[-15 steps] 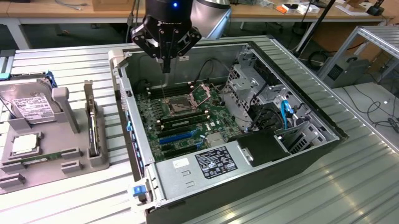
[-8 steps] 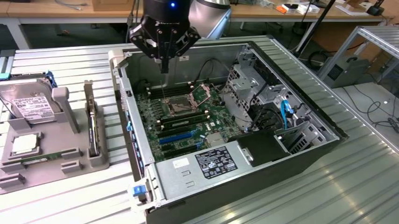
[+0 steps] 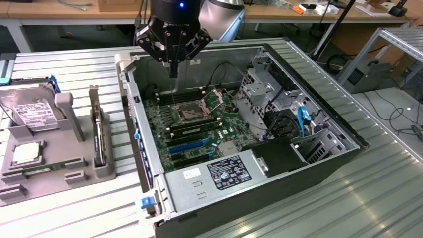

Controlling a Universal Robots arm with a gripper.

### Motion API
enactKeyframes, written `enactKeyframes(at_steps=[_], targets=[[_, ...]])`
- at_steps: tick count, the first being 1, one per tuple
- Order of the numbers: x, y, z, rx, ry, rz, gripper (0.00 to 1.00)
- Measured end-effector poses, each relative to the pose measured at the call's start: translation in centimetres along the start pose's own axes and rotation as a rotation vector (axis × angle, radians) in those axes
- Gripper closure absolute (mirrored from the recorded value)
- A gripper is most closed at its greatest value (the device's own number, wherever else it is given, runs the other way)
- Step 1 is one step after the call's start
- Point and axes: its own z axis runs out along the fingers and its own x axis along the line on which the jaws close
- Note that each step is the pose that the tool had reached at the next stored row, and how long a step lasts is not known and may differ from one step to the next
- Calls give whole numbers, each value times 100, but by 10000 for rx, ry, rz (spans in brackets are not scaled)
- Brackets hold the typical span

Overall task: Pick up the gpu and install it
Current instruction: 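Reach for the gpu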

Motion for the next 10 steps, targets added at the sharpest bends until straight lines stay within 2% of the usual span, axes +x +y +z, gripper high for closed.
enactKeyframes(at_steps=[10], targets=[[49, -4, -1, 0, 0, -1, 89]])
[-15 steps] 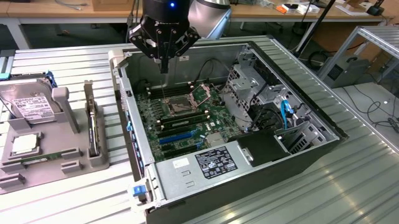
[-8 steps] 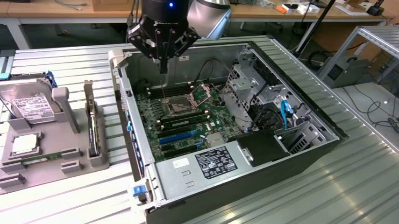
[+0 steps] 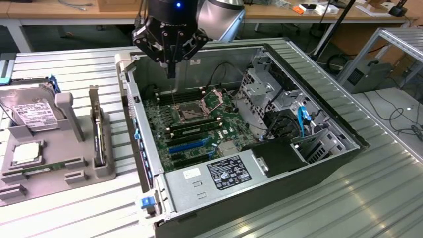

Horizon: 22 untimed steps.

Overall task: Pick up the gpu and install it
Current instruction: 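Reach for the gpu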

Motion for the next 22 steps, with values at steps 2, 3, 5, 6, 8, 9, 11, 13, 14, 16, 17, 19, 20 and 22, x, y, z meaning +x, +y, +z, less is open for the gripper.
enactKeyframes(at_steps=[2, 3, 5, 6, 8, 9, 11, 13, 14, 16, 17, 19, 20, 22], targets=[[16, -1, -1, 0, 1, 0, 89], [23, -2, -1, 0, 0, 0, 89], [36, -3, -1, 0, 0, 0, 89], [39, -3, -1, 0, 0, 0, 89], [51, -4, -1, 0, 0, 0, 89], [56, -4, -1, 0, 0, 0, 89], [68, -5, -2, 0, 0, 0, 89], [76, -6, -2, 0, 0, 0, 89], [78, -6, -2, 0, 0, 0, 89], [83, -6, -2, 0, 0, 1, 89], [88, -7, -2, 0, 0, 1, 89], [96, -7, -3, 0, 0, 0, 89], [101, -8, -3, 0, 0, 0, 89], [106, -8, -3, 0, 0, 0, 89]])
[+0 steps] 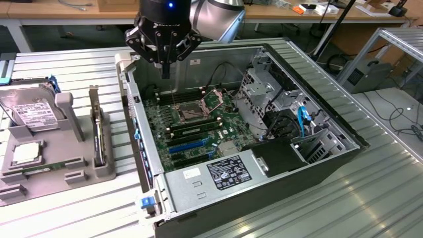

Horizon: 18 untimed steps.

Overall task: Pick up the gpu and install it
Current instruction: 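Reach for the gpu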

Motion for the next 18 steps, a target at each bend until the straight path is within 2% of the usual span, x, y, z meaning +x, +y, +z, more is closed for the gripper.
enactKeyframes(at_steps=[13, 18], targets=[[63, -5, -2, 0, 0, 0, 89], [122, -9, -3, 0, 0, 0, 89]])
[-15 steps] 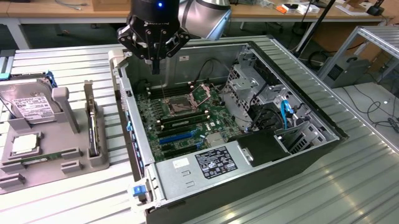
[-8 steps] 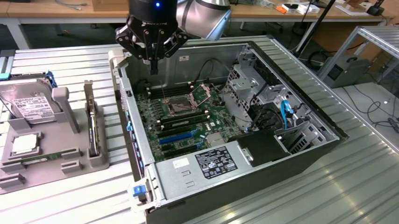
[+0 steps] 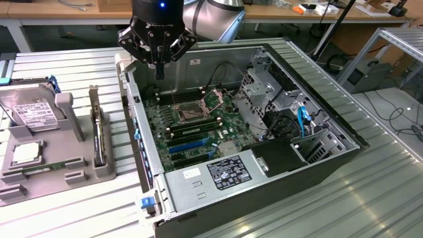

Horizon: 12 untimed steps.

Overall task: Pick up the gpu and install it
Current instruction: 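Reach for the gpu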

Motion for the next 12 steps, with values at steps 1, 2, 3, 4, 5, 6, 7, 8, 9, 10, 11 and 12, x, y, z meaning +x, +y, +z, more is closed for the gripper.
enactKeyframes(at_steps=[1, 2, 3, 4, 5, 6, 7, 8, 9, 10, 11, 12], targets=[[6, -1, 0, 0, -1, 0, 89], [14, -1, 0, 0, 0, 0, 89], [26, -2, -1, -1, 0, 0, 89], [40, -3, -1, -1, -1, 0, 89], [53, -4, -1, -1, -1, 0, 89], [67, -5, -2, -1, -1, 0, 89], [79, -6, -2, 0, 0, 0, 89], [86, -6, -2, -1, 0, 0, 89], [90, -7, -2, -1, 0, 0, 89], [97, -7, -3, 0, -1, 0, 89], [105, -8, -3, -1, -1, 0, 89], [120, -9, -3, -1, 0, 0, 89]])
